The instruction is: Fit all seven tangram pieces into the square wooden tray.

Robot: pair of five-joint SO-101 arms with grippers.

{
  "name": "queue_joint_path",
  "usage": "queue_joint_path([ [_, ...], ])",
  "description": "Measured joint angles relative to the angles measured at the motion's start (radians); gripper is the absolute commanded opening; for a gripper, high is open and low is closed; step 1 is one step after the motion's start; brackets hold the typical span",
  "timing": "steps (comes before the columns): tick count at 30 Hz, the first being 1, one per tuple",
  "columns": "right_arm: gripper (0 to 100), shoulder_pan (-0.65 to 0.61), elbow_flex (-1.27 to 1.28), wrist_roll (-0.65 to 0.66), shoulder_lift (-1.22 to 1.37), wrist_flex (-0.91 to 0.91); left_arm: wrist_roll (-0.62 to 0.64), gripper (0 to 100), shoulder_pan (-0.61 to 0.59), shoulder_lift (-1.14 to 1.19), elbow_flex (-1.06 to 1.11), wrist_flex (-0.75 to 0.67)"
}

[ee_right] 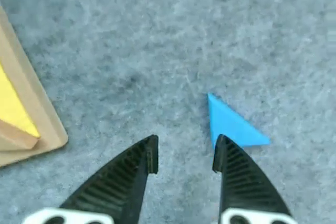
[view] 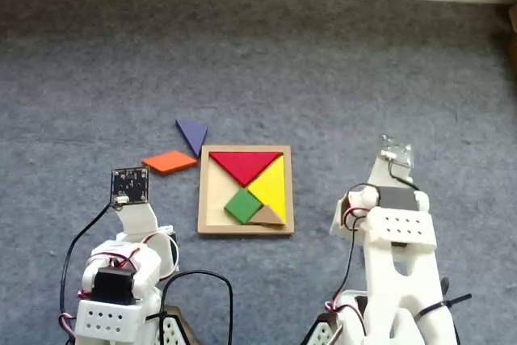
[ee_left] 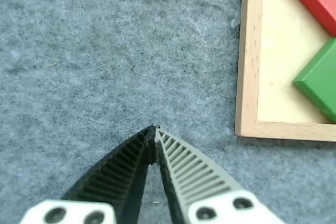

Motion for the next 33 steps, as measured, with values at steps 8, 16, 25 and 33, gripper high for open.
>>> queue_joint_path([
  [8, 34.1, 0.028, 0.017, 0.081, 0.014, 0.087, 0.000, 1, 0.000, 0.000, 0.000, 0.000],
  [16, 33.8, 0.037, -0.068, 0.137, 0.262, 0.097, 0.000, 1, 0.000, 0.000, 0.000, 0.000],
  [25, 24.5, 0.037, -0.106, 0.239, 0.463, -0.057, 0.000, 1, 0.000, 0.000, 0.000, 0.000],
  [33, 21.0, 0.100, -0.124, 0.448, 0.483, -0.061, 0.000, 1, 0.000, 0.000, 0.000, 0.000],
])
